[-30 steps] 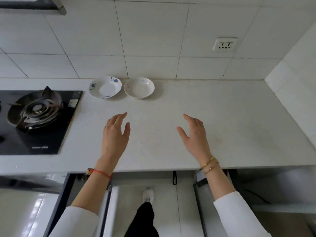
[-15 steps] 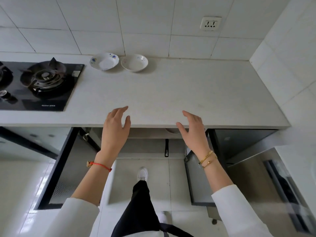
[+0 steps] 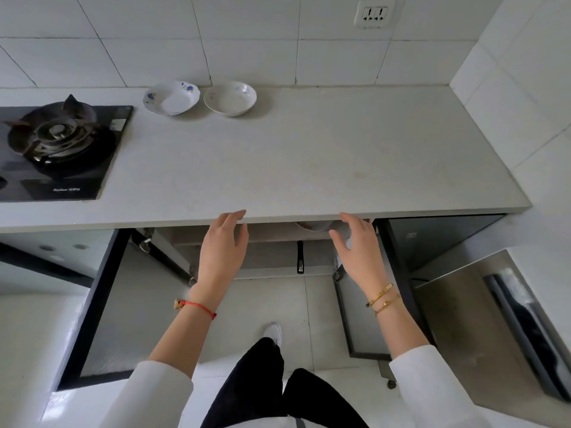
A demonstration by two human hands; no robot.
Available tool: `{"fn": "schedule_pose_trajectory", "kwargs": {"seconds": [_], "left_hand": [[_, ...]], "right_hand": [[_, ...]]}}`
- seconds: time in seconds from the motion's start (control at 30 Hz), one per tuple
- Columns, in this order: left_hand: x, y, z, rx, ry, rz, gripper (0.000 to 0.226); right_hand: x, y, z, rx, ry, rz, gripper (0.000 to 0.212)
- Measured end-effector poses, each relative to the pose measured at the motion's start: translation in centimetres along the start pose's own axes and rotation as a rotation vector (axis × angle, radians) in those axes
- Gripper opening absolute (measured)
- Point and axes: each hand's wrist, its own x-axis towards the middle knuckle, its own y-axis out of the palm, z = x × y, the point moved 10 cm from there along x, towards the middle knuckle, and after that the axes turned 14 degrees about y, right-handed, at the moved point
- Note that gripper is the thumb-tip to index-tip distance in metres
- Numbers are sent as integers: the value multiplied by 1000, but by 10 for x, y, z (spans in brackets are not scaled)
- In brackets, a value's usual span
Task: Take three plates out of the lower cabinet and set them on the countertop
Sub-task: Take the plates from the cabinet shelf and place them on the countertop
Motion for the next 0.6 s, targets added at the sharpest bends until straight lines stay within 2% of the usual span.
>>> {"fn": "schedule_pose_trajectory", "kwargs": {"seconds": [0.2, 0.43, 0.6], "left_hand": [[-5, 78, 26, -46, 31, 30, 30], [-14, 198, 97, -29, 46, 114, 30], [-3, 271, 153, 7, 66, 80, 26]], "right_hand": [[25, 47, -45, 3, 18, -27, 40], [67, 136, -125, 29, 79, -30, 39], [109, 198, -174, -16, 80, -64, 40]]}}
